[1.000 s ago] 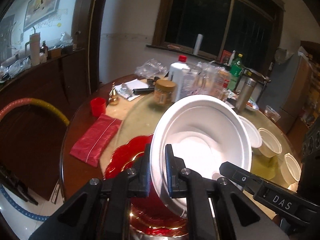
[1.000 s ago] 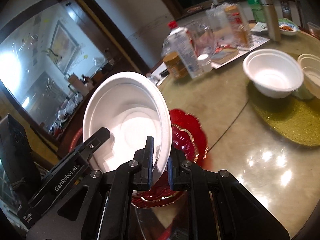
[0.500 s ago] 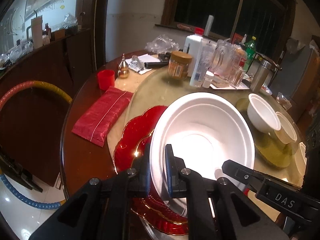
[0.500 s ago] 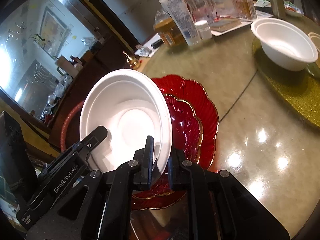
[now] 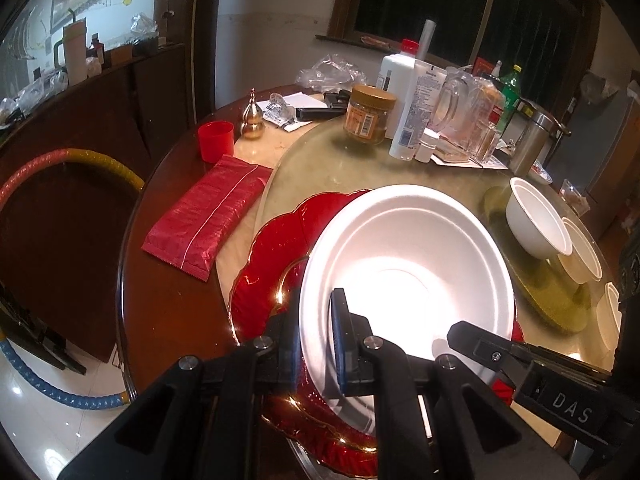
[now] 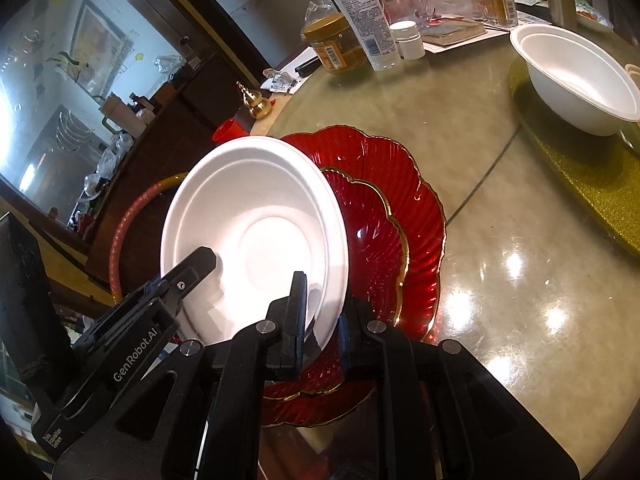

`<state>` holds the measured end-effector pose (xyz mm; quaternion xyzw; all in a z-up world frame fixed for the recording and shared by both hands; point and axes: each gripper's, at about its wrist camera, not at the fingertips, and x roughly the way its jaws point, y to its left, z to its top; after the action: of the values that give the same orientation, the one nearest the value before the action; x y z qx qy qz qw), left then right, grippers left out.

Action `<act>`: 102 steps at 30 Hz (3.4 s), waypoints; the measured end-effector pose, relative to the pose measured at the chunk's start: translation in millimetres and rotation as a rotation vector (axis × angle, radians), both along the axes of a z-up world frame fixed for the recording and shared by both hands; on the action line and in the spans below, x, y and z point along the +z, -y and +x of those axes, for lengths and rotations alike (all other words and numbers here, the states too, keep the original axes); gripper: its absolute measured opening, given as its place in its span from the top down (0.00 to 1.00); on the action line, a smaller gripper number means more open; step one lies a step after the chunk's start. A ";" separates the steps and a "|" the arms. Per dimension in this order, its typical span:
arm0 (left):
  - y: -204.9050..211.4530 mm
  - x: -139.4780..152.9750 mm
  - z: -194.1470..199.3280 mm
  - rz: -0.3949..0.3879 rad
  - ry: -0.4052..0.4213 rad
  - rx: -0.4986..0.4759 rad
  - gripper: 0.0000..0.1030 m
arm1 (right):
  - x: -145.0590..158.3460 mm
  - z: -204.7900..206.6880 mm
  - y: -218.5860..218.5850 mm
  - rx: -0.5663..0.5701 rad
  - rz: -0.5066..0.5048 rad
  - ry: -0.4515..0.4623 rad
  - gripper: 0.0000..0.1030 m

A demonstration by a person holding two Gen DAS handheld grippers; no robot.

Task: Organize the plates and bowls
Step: 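Lower the white foam bowl onto the red plates and open both grippers, then move both grippers to the beige ribbed plastic bowl on the table, then close both grippers on the rim of the beige plastic bowl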

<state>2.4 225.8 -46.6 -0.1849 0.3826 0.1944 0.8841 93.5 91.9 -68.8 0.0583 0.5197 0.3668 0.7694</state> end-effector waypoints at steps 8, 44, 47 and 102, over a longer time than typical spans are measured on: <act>-4.0 1.0 -2.3 -0.005 -0.003 0.020 0.64 | 6.9 -3.7 0.1 0.002 -0.018 0.027 0.86; 80.2 65.3 26.9 0.053 0.196 -0.151 0.15 | 15.6 29.1 160.5 -0.288 0.324 -0.166 0.00; 107.2 64.7 46.6 0.018 0.173 -0.250 0.15 | 24.2 28.1 189.7 -0.328 0.355 -0.149 0.00; 381.2 -4.7 205.0 -0.106 -0.163 -0.687 0.88 | -5.4 79.8 461.6 -0.917 0.118 -0.162 0.90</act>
<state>207.4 -155.4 -51.3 -0.0748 0.5012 -0.1204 0.8536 173.3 -369.7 -74.3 0.3539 0.4770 0.0124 0.8044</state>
